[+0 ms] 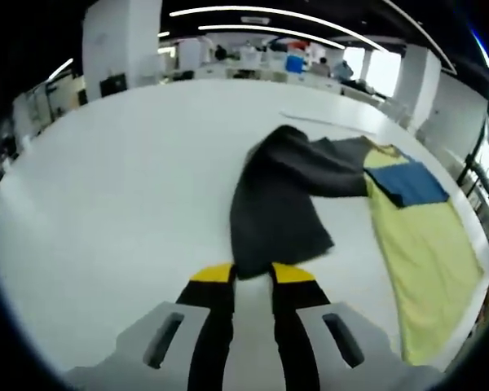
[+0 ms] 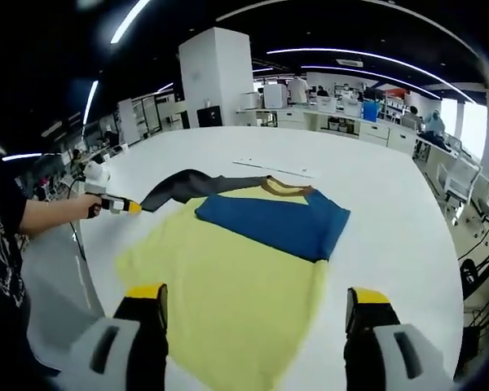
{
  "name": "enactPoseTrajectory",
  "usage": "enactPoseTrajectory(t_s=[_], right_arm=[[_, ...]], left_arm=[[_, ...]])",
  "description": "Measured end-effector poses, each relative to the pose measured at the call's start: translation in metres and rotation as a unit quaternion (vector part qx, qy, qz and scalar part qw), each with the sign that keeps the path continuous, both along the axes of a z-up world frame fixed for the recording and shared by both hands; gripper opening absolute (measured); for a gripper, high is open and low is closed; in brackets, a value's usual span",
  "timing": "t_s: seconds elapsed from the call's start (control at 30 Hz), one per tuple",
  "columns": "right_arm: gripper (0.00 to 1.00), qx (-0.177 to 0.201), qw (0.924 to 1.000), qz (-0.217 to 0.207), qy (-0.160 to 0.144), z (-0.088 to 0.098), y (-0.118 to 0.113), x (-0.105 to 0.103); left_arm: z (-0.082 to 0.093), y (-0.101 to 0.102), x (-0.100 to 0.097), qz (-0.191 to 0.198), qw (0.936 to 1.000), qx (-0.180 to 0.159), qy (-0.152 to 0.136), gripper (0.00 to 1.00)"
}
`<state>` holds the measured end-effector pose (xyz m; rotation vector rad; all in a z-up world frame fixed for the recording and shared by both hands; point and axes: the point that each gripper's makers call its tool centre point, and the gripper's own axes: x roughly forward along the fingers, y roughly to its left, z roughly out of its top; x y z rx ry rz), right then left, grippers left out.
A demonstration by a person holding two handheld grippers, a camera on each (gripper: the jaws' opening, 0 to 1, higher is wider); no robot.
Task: Fold the garment on the visible template until the final outline fits inside the template.
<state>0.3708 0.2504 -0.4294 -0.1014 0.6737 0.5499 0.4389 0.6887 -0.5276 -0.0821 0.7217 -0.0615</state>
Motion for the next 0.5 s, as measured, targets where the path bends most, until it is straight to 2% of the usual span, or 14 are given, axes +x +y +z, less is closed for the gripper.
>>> enactPoseTrajectory(t_s=[0.1,0.23,0.27,0.4,0.5], right_arm=[[0.92,0.001,1.0000,0.003,0.005,-0.0022,0.0021,-0.0030],[0.92,-0.006,0.9999,0.006,0.008,-0.0051,0.0009,-0.0070],[0.93,-0.008,0.9999,0.008,0.008,-0.0048,0.0012,-0.0082],[0.94,-0.015,0.9998,0.010,0.008,-0.0028,0.0017,-0.0101],[0.94,-0.022,0.9996,0.015,0.004,0.0020,0.0035,-0.0101]], left_arm=[[0.0052,-0.0027,-0.0014,0.012,0.9996,-0.024,-0.010,0.16],[0.0060,-0.0064,-0.0037,0.001,0.9996,-0.027,-0.010,0.20],[0.0077,-0.0081,-0.0002,-0.002,0.9990,-0.037,-0.024,0.22],[0.0052,-0.0052,0.0026,0.000,0.9994,-0.026,-0.021,0.23],[0.0009,-0.0059,0.0039,0.003,0.9996,-0.027,-0.013,0.19]])
